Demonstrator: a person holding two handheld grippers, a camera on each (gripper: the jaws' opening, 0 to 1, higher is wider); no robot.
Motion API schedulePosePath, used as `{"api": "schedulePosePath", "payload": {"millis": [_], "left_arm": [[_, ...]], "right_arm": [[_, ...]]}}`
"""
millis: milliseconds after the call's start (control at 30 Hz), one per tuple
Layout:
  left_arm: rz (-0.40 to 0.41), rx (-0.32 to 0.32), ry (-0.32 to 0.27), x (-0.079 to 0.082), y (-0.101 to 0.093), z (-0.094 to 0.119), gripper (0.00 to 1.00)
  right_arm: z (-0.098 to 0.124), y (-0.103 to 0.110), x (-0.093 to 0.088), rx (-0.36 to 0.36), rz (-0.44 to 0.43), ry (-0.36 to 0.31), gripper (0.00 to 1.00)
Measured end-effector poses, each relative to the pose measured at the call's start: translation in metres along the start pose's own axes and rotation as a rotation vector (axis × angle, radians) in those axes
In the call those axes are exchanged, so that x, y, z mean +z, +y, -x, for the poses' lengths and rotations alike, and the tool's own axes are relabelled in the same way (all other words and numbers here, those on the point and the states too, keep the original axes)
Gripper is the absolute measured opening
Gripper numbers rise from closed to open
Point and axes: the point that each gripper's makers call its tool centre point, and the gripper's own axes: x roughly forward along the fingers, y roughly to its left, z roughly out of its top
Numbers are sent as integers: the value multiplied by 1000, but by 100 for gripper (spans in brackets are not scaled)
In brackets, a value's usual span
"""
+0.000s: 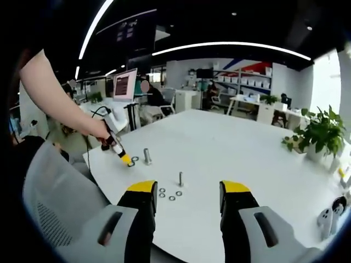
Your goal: Place the washer onto the threaded stud by aligning its center hole with the stud, sliding it down to the base, and recovering from edge contact or off-axis alignment until the washer reaches the visible bottom stop.
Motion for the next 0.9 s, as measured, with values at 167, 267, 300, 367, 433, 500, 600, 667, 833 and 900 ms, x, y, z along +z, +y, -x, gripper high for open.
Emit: {"api": "schedulePosePath", "payload": {"millis": [167, 267, 300, 367, 433, 500, 600, 667, 833, 900], "left_arm": [[-7, 2, 10, 2, -1, -6, 35], [-20, 15, 25, 1, 2, -11, 34], [-5, 14, 27, 0, 2, -12, 34], [21, 6, 18, 2, 0, -14, 34], [15, 15, 15, 4, 2, -17, 33], [6, 13, 28, 3, 2, -18, 33], [-37, 25, 43, 2, 3, -19, 31], [-60, 30, 41, 4, 4, -20, 31], [-210, 35, 82, 1, -3, -20, 26], [-230, 38, 97, 1, -3, -19, 25]], "right_arm": [[0, 0, -1, 1, 13, 3, 47], [0, -1, -2, -5, 15, 8, 47], [0, -1, -2, -4, 12, 9, 47], [0, -2, -2, -6, 14, 7, 47], [0, -2, -2, -6, 12, 10, 47], [0, -3, -3, -10, 13, 10, 47], [0, -4, -3, -14, 8, 9, 47], [0, -4, -2, -15, 7, 9, 47], [0, -5, -2, -16, 11, 8, 47], [0, -5, -2, -16, 4, 5, 47]]}}
